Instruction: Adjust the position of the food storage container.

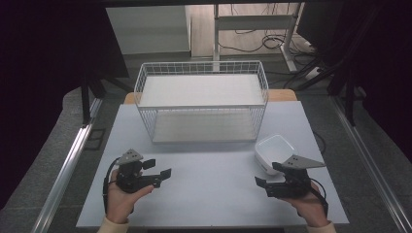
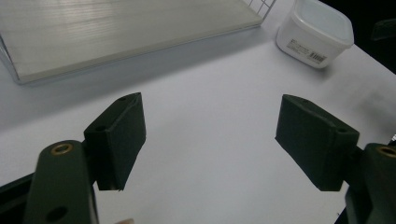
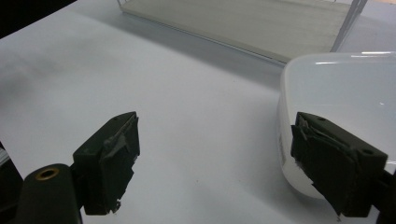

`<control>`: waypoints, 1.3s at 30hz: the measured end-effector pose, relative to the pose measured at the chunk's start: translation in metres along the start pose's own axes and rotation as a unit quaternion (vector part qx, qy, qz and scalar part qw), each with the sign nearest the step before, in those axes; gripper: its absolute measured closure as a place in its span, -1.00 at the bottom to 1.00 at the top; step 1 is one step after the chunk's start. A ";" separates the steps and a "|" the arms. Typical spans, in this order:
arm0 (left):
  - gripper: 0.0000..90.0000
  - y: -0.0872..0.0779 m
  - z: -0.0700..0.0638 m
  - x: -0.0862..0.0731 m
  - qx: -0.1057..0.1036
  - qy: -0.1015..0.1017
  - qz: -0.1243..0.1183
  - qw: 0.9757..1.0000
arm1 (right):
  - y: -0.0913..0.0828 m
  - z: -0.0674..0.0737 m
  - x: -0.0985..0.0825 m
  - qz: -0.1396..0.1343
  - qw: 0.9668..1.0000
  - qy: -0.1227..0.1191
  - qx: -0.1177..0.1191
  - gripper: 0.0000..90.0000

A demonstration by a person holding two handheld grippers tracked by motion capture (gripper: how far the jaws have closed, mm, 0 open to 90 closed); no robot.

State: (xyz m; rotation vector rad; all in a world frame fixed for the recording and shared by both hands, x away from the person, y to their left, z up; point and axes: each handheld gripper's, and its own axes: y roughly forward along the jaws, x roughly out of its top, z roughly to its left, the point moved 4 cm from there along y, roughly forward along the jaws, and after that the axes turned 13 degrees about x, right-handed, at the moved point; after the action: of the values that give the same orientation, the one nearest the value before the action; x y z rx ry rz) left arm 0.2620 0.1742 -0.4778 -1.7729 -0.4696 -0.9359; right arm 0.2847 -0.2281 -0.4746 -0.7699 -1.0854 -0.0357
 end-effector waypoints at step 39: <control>-0.39 -0.003 -0.002 0.004 -0.020 0.001 -0.007 1.000 | -0.003 0.001 0.020 0.025 1.000 0.007 -0.012 -0.47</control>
State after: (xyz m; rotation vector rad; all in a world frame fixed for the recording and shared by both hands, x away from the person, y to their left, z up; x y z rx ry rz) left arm 0.2609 0.1731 -0.4725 -1.8074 -0.4651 -0.9630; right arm 0.2927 -0.2231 -0.4566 -0.8177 -1.0534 -0.0111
